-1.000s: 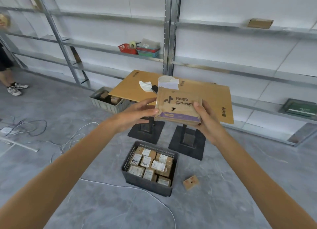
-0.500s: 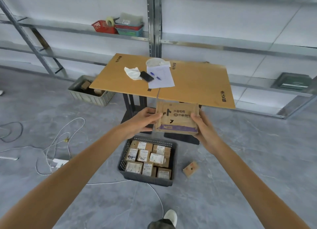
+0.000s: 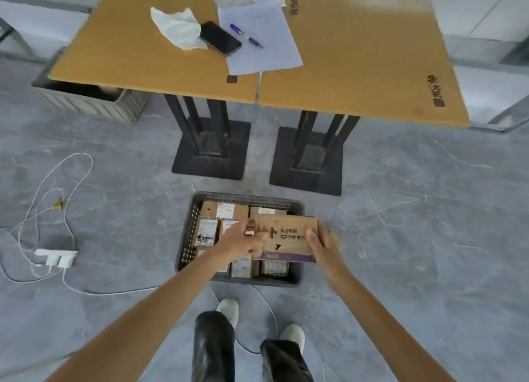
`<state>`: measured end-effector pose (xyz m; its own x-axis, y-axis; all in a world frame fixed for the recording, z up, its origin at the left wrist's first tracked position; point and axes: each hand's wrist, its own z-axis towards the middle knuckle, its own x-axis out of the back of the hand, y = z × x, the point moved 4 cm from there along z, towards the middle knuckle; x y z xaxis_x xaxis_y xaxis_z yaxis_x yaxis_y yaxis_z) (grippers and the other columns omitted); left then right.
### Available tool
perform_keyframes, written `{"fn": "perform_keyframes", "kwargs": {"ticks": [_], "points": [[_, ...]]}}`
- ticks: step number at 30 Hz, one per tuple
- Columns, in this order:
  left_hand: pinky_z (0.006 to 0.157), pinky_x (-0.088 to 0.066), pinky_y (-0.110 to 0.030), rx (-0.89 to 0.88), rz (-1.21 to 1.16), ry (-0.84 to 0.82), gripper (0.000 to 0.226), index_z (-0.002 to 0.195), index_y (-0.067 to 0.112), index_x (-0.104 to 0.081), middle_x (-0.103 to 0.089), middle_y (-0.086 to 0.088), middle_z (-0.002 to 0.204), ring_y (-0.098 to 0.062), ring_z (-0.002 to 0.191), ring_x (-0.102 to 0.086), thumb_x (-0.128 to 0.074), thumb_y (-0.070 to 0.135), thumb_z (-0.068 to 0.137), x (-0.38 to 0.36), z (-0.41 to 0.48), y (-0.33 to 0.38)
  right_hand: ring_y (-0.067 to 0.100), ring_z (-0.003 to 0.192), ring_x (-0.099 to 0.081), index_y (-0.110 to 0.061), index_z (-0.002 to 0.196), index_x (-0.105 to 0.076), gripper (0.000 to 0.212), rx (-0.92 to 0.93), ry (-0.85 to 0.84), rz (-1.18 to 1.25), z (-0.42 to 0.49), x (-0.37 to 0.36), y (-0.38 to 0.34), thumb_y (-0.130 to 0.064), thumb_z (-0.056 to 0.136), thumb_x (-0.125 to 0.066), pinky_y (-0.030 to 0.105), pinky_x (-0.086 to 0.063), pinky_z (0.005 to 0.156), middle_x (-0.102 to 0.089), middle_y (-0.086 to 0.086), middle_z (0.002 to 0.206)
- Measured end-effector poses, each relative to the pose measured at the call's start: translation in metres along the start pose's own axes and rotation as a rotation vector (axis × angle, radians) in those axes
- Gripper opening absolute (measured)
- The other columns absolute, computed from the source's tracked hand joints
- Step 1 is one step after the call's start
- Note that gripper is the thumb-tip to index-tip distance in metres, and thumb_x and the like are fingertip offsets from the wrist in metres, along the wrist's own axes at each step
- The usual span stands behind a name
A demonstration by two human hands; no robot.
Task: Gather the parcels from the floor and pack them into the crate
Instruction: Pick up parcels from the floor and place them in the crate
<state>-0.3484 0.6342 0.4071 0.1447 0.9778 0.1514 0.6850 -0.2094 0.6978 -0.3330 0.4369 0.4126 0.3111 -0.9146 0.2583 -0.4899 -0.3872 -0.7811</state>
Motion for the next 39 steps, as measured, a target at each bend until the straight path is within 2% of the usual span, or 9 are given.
{"fn": "perform_keyframes", "kwargs": {"ticks": [3,5,8,11,15,19,23,32,39], "points": [[0.084,-0.054,-0.028,0.040,0.102,0.030,0.034,0.116,0.007,-0.058,-0.066,-0.006,0.110,-0.016,0.094,-0.064,-0.067,0.020,0.087,-0.013,0.079,-0.073,0.026,0.117,-0.055,-0.013,0.144,-0.036,0.046,-0.088,0.056,-0.078,0.060,-0.037,0.078,-0.029,0.101,-0.039,0.044,-0.044,0.101,-0.056,0.013,0.131],[0.057,-0.047,-0.007,0.060,0.142,0.055,0.035,0.118,0.007,-0.056,-0.064,0.005,0.096,0.001,0.071,-0.060,-0.066,0.020,0.087,-0.026,0.124,-0.121,0.025,0.111,-0.058,-0.011,0.142,-0.037,0.043,-0.158,0.084,-0.112,0.098,-0.059,0.132,-0.024,0.101,-0.038,0.040,-0.048,0.095,-0.058,0.011,0.125],[0.040,-0.040,-0.010,0.032,0.241,0.102,0.044,0.129,0.013,-0.044,-0.058,0.009,0.092,0.002,0.055,-0.053,-0.063,0.017,0.089,-0.044,0.180,-0.180,0.022,0.100,-0.059,-0.012,0.131,-0.046,0.032,-0.215,0.104,-0.183,0.148,-0.084,0.201,-0.016,0.100,-0.038,0.027,-0.048,0.078,-0.060,0.003,0.108],[0.047,-0.037,-0.013,-0.030,0.384,0.100,0.043,0.132,0.017,-0.040,-0.062,0.000,0.101,-0.007,0.067,-0.054,-0.057,0.013,0.092,-0.060,0.235,-0.236,0.014,0.089,-0.059,-0.012,0.134,-0.044,0.035,-0.281,0.098,-0.251,0.193,-0.107,0.265,-0.018,0.100,-0.039,0.021,-0.049,0.074,-0.060,0.004,0.109],[0.067,-0.044,-0.019,-0.064,0.601,0.130,0.034,0.128,0.011,-0.045,-0.051,-0.006,0.117,-0.011,0.088,-0.050,-0.052,0.013,0.095,-0.077,0.282,-0.295,-0.003,0.068,-0.050,-0.009,0.121,-0.050,0.025,-0.324,0.112,-0.284,0.238,-0.135,0.328,-0.018,0.100,-0.042,0.007,-0.038,0.046,-0.061,0.005,0.102],[0.078,-0.048,-0.022,-0.162,0.900,0.194,0.029,0.122,0.015,-0.049,-0.046,-0.001,0.125,-0.013,0.101,-0.048,-0.055,0.019,0.094,-0.086,0.305,-0.323,0.015,0.089,-0.064,-0.010,0.126,-0.046,0.029,-0.351,0.150,-0.231,0.255,-0.151,0.362,-0.016,0.098,-0.045,0.027,-0.055,0.073,-0.062,0.004,0.106],[0.093,-0.040,-0.032,-0.385,1.176,0.220,0.037,0.117,0.015,-0.052,-0.050,-0.001,0.120,-0.021,0.112,-0.046,-0.064,0.032,0.086,-0.097,0.324,-0.319,0.025,0.101,-0.062,-0.010,0.118,-0.052,0.023,-0.373,0.300,-0.260,0.266,-0.140,0.374,-0.021,0.098,-0.047,0.041,-0.055,0.084,-0.061,0.006,0.106],[0.077,-0.053,-0.021,-0.418,0.766,0.080,0.031,0.120,0.012,-0.055,-0.047,0.004,0.120,-0.009,0.086,-0.060,-0.058,0.004,0.090,-0.111,0.332,-0.315,0.023,0.114,-0.058,-0.009,0.136,-0.039,0.045,-0.270,0.354,-0.250,0.265,-0.132,0.373,-0.016,0.094,-0.055,0.043,-0.052,0.093,-0.059,0.009,0.124],[0.064,-0.057,-0.032,-0.302,0.753,0.039,0.066,0.139,0.022,-0.039,-0.024,0.002,0.146,-0.022,0.088,-0.065,-0.055,-0.009,0.083,-0.123,0.328,-0.326,0.030,0.139,-0.026,-0.005,0.148,0.015,0.095,-0.220,0.166,-0.714,0.260,-0.150,0.372,-0.020,0.091,-0.059,0.041,-0.037,0.109,-0.015,0.018,0.151]]}}
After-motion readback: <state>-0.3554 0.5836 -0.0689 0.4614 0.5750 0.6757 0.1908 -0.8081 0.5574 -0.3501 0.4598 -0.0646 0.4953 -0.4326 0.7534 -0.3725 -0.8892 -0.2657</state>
